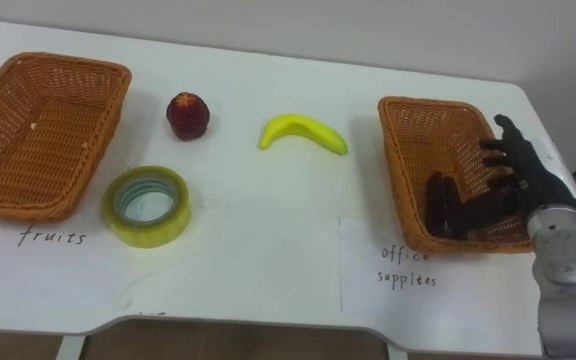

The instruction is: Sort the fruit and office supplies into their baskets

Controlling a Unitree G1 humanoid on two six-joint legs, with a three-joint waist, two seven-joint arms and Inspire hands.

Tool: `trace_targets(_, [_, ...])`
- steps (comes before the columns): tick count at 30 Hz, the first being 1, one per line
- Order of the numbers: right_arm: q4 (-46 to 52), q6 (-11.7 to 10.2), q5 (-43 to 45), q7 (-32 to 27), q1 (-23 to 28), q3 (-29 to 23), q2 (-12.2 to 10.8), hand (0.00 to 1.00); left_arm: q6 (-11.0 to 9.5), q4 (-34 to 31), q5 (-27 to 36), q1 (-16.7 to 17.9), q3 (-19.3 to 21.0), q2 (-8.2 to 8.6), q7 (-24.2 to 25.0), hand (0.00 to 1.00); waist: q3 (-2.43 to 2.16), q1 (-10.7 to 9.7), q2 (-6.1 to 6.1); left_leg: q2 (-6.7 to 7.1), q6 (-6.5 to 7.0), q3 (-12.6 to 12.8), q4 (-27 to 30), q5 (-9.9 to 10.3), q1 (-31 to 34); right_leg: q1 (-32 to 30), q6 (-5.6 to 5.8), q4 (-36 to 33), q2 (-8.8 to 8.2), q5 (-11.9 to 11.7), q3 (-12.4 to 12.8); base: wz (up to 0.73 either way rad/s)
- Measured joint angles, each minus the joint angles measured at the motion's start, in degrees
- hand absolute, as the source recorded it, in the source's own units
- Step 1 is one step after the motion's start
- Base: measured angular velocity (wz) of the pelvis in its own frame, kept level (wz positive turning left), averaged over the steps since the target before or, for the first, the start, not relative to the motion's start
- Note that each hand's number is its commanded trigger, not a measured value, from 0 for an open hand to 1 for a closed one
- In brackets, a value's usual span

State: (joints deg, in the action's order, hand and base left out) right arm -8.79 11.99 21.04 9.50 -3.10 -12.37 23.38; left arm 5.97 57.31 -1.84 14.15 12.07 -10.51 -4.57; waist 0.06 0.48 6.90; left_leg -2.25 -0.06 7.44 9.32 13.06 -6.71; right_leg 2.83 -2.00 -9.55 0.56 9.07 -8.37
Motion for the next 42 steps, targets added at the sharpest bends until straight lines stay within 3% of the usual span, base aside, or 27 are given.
trace_targets(20, [1.4,-0.2,-0.7,-1.3,0.0,0.0,-0.1,0.0,0.0,0.0,0.0,0.4,0.1,0.27,-1.1,0.0,-0.12,0.6,0.06,-0.01,0.0,0.0,0.0,0.0,0.0,-0.1,0.0,0.0,-0.02,0.0,-0.3,0.0])
trace_targets(31, [12.7,-1.0,-2.5,-4.1,-0.1,0.0,-0.1,0.0,-0.3,0.2,1.3,0.4,-0.3,0.53,-3.1,0.0,-0.33,1.2,0.32,-0.08,0.0,0.2,-0.1,0.0,0.2,-0.5,-0.03,-0.5,0.06,0.0,0.2,-0.02])
trace_targets(39, [15.1,-2.1,-5.8,-6.5,-2.6,0.0,-0.1,0.0,-1.0,0.1,1.2,0.7,-1.6,0.47,-3.8,0.0,-0.05,1.3,0.53,-0.04,0.0,0.1,-0.1,0.0,0.2,-0.5,-0.01,-0.9,-0.15,0.0,-0.2,0.01])
trace_targets(42, [17.2,-2.1,-9.7,-6.7,-2.6,0.0,-0.1,0.0,-1.0,0.1,1.2,0.7,-1.5,0.53,-3.8,0.0,0.36,1.4,-0.05,-0.06,0.01,0.1,-0.2,0.0,0.1,-0.3,0.0,-1.0,-0.15,0.0,-0.4,0.02])
